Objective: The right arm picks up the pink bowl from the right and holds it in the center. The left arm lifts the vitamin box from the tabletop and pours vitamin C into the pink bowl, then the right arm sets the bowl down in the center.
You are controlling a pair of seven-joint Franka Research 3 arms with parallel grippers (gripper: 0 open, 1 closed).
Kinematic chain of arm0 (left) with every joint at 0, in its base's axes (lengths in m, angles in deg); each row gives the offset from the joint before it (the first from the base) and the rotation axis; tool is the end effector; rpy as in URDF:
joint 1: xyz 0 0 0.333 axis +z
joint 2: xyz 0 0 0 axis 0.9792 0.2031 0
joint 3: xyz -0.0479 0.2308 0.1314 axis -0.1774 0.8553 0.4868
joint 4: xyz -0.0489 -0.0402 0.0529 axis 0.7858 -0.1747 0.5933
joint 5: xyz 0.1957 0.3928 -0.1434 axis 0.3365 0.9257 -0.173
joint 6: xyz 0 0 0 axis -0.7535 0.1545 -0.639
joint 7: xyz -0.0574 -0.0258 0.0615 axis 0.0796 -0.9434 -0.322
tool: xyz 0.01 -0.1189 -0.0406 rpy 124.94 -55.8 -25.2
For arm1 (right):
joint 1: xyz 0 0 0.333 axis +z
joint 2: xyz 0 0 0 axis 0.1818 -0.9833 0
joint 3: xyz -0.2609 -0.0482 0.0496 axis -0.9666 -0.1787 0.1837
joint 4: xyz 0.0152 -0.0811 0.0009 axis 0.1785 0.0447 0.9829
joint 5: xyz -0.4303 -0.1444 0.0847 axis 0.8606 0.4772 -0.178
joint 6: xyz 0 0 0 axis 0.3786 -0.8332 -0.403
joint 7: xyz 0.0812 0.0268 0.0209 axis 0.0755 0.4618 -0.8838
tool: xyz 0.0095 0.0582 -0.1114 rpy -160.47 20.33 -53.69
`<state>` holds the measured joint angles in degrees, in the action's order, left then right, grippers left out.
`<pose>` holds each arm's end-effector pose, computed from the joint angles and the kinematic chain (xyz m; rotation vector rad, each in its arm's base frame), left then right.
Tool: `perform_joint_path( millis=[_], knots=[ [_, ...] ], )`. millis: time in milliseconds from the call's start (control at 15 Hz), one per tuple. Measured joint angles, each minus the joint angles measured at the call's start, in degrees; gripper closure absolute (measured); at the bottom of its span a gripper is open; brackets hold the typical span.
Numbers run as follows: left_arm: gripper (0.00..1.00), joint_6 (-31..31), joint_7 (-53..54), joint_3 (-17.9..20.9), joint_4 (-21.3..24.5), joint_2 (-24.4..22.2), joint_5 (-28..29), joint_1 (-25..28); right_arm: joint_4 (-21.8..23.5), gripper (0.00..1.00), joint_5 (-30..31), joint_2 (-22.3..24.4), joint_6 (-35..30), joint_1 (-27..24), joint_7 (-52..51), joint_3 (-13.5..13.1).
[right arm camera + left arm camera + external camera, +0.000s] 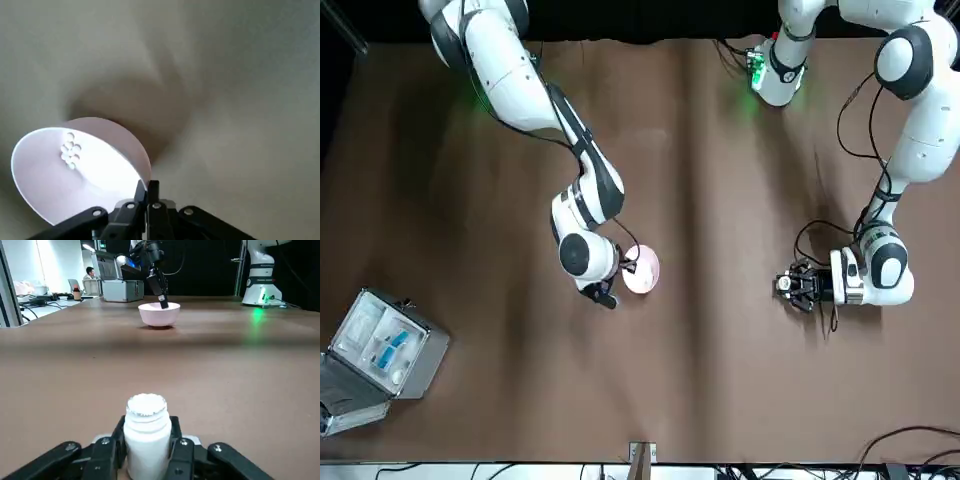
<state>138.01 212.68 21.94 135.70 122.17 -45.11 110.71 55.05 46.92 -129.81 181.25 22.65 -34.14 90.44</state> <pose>0.6319 0.0403 -0.0162 1.3263 -1.4472 1.0196 0.6160 0.4480 0.1281 -2.8623 0.5459 0.4376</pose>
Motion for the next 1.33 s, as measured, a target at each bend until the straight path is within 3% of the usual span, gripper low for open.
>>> perform_joint_path(
  millis=[67,267,400,667,733,933,1067,1200,1333],
  knots=[
    [0.63,0.02,0.02,0.1,-0.14,0.0,0.03,-0.2,0.02,0.98,-1.17,-0.01,0.88,0.32,0.0,0.18],
    [0.38,0.45,0.04,1.01,-0.18,0.02,0.23,-1.47,0.04,0.98,-2.12,-0.1,2.04,1.39,0.02,0.25],
    [0.36,0.73,0.02,1.16,-0.21,0.02,0.63,-2.0,0.05,0.98,-2.15,-0.3,2.62,2.07,0.03,0.27],
    [0.01,0.81,-2.03,1.16,-0.7,-0.01,0.98,-2.3,0.05,0.93,-2.16,-0.59,3.12,2.38,0.06,0.24],
    [0.0,0.81,-2.6,1.16,-0.92,-0.07,1.14,-2.3,0.05,0.85,-2.16,-0.6,3.18,2.38,0.06,0.23],
    [0.0,0.81,-4.02,1.16,-1.57,-0.62,1.49,-2.29,-0.03,0.8,-2.2,-0.59,3.22,2.36,0.06,0.22],
    [0.0,0.81,-6.4,1.1,-1.98,-1.82,1.51,-2.3,-0.41,0.69,-2.2,-0.41,3.01,2.16,-0.02,0.1],
    [0.0,0.8,-10.9,0.89,-2.34,-4.34,2.22,-2.31,-1.32,0.67,-2.18,0.67,-1.41,1.64,-0.03,-0.21],
    [0.0,0.71,-15.63,0.64,-2.49,-7.8,3.44,-2.68,-3.25,0.56,-2.15,2.38,-9.49,0.28,-0.03,-0.55]
  ],
)
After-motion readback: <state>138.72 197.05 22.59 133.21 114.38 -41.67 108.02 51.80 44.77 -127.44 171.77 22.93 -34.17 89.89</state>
